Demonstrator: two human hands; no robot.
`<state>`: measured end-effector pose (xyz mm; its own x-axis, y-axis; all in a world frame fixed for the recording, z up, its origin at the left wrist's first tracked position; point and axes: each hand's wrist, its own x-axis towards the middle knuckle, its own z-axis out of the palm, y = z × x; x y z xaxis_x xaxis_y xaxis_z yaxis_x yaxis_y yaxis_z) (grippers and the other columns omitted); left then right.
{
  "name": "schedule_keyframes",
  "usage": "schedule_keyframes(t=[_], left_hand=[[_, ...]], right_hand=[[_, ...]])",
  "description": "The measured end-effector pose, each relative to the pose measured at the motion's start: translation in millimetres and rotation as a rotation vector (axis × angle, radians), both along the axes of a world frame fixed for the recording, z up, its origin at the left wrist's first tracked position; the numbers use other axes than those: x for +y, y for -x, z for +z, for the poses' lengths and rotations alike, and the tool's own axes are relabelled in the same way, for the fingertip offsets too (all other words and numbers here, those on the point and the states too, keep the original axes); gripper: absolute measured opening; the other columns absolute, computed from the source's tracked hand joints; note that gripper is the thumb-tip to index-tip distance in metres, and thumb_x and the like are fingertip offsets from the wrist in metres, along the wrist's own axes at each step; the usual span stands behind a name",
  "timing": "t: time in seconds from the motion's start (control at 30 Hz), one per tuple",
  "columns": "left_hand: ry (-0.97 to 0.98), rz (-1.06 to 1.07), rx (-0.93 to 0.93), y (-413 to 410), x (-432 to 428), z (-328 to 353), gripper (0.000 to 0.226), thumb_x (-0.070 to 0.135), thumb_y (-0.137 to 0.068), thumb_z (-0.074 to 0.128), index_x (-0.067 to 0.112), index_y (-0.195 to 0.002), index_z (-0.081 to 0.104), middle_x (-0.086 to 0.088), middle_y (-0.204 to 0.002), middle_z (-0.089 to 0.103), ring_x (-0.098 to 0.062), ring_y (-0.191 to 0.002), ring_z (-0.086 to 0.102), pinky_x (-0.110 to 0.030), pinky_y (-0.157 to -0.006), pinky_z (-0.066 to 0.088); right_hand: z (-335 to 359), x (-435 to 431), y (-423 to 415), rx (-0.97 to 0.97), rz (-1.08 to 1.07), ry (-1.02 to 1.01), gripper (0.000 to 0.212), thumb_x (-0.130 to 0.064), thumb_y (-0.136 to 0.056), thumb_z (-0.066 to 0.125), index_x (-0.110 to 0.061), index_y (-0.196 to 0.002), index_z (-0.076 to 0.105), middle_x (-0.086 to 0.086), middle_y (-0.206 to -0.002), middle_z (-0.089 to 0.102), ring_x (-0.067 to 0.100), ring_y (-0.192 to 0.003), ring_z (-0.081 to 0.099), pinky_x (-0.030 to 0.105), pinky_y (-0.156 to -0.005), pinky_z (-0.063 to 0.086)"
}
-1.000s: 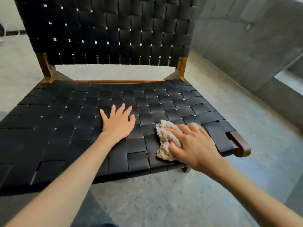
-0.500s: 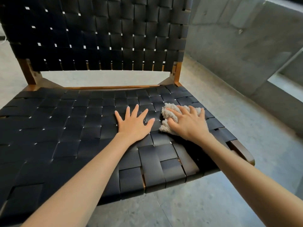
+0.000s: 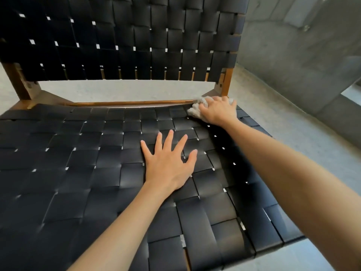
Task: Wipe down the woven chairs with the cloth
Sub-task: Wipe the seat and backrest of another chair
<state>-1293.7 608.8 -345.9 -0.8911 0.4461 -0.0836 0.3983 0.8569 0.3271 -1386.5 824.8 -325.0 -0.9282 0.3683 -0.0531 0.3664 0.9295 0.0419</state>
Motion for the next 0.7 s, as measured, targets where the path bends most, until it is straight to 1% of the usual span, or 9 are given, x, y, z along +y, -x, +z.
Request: schedule_keyframes(t=[0.13,0.2,0.27,0.33,0.43,0.5,0.6,0.7], left_hand=[[-0.009,-0.003,0.005,-0.2,-0.8,-0.9,0.062,0.068,-0.088,0.007,0.047,-0.147,0.006,0.006,-0.16,-0.003,-0.021,-0.146,-0.011,-0.061,-0.11,-0.014],[-0.008,-0.007,0.008,-0.4,-1.4,-0.9,0.062,0.068,-0.088,0.006,0.047,-0.147,0.007,0.006,-0.16,-0.002,-0.022,-0.146,-0.011,-0.061,-0.11,-0.015],[-0.009,-0.011,0.008,-0.9,-1.5,0.0,0.062,0.068,-0.088,0.007,0.047,-0.147,0.007,0.005,-0.16,-0.002,-0.022,-0.146,-0.01,-0.06,-0.109,-0.015],[-0.009,-0.019,0.007,-0.4,-1.4,2.0,0.062,0.068,-0.089,0.008,0.046,-0.147,0.009,0.004,-0.16,0.0,-0.023,-0.146,-0.01,-0.061,-0.109,-0.014],[-0.004,-0.023,0.007,-0.4,-1.9,5.1,0.062,0.067,-0.09,0.009,0.045,-0.147,0.011,0.004,-0.16,0.002,-0.023,-0.146,-0.008,-0.061,-0.109,-0.012],[-0.002,-0.025,0.005,-0.2,-2.3,6.1,0.062,0.068,-0.09,0.01,0.045,-0.147,0.012,0.003,-0.16,0.003,-0.024,-0.146,-0.006,-0.061,-0.109,-0.011],[-0.014,-0.027,-0.01,0.7,-2.8,8.4,0.062,0.068,-0.09,0.012,0.045,-0.147,0.016,0.003,-0.16,0.006,-0.024,-0.147,-0.004,-0.062,-0.11,-0.009],[-0.053,-0.033,-0.027,-0.3,-5.2,16.6,0.059,0.065,-0.092,0.021,0.041,-0.146,0.026,0.003,-0.159,0.01,-0.024,-0.147,0.0,-0.061,-0.11,-0.009]], right_hand=[[5.8,15.2,-2.6,0.032,-0.129,-0.023,0.053,-0.05,-0.095,0.022,-0.02,-0.128,0.05,0.01,-0.136,0.049,0.034,-0.127,0.04,0.058,-0.105,0.027],[9.0,14.1,-8.6,0.024,-0.103,-0.023,0.051,-0.05,-0.095,0.023,-0.021,-0.129,0.048,0.009,-0.136,0.049,0.035,-0.126,0.041,0.055,-0.103,0.03],[13.4,13.2,-22.7,0.017,-0.04,0.003,0.051,-0.049,-0.095,0.026,-0.023,-0.135,0.045,0.007,-0.141,0.045,0.037,-0.126,0.04,0.05,-0.102,0.03],[20.4,13.5,-47.2,0.015,-0.001,0.044,0.053,-0.048,-0.095,0.029,-0.025,-0.141,0.043,0.005,-0.148,0.038,0.038,-0.128,0.036,0.047,-0.104,0.029],[34.4,9.7,-96.7,-0.001,0.028,0.061,0.052,-0.045,-0.094,0.033,-0.028,-0.141,0.045,0.002,-0.153,0.032,0.036,-0.13,0.033,0.046,-0.109,0.028],[45.0,3.9,-129.9,-0.009,0.034,0.076,0.049,-0.043,-0.093,0.035,-0.03,-0.139,0.048,0.0,-0.154,0.031,0.035,-0.131,0.032,0.045,-0.11,0.027],[60.9,-7.8,-178.8,-0.025,0.018,0.093,0.047,-0.042,-0.093,0.039,-0.032,-0.139,0.048,-0.002,-0.154,0.032,0.033,-0.13,0.033,0.044,-0.109,0.029],[72.5,-16.8,-224.7,0.005,-0.012,0.101,0.047,-0.044,-0.093,0.042,-0.038,-0.139,0.046,-0.006,-0.154,0.032,0.03,-0.131,0.03,0.043,-0.107,0.031]])
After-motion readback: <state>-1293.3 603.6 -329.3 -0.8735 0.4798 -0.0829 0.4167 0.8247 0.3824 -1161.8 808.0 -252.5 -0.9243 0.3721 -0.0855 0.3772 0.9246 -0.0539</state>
